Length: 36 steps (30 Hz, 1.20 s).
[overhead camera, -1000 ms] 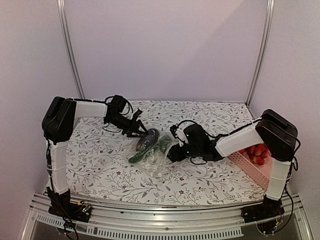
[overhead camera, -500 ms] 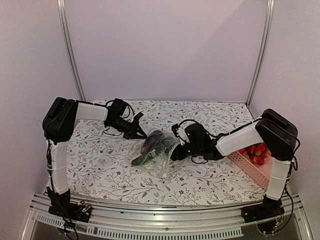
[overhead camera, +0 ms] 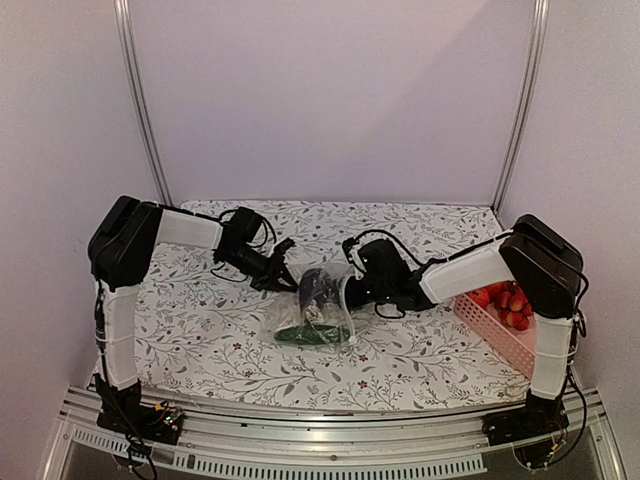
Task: Open the zip-top bag and remove the fake food
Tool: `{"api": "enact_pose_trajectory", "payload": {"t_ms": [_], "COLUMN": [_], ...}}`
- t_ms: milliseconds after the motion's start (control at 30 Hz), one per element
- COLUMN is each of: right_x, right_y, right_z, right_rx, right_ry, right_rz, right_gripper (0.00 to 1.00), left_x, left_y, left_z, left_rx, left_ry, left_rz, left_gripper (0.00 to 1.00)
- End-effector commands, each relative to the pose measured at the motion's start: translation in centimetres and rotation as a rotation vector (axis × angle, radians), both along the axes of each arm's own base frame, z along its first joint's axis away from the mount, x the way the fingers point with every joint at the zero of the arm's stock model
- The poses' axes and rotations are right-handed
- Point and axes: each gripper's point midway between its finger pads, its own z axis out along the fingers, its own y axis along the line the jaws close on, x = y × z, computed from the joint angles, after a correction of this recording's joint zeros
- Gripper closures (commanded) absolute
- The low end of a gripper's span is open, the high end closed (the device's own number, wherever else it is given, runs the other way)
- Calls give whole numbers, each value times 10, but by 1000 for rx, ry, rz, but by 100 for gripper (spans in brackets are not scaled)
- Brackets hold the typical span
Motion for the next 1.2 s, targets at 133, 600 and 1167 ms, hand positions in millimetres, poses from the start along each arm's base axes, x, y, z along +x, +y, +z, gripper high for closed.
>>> {"api": "enact_pose_trajectory", "payload": {"t_ms": [133,600,1167], "right_x": [0,-24,-75], "right_y": [-11,-26,-97], "right_z": [-24,11,59], "right_rx": [-96,-115,-63], "right_ry": [45,-19,104], "right_rz": [-18,87,91], "right_gripper": [29,56,57], "left_x": [3,21,31], "left_y": [8,25,33], "left_z": [7,5,-2], "left_rx": [-2,16,54], "left_ry": [1,-8,1], "left_rz": [46,149,201], "left_gripper": [100,100,100]}}
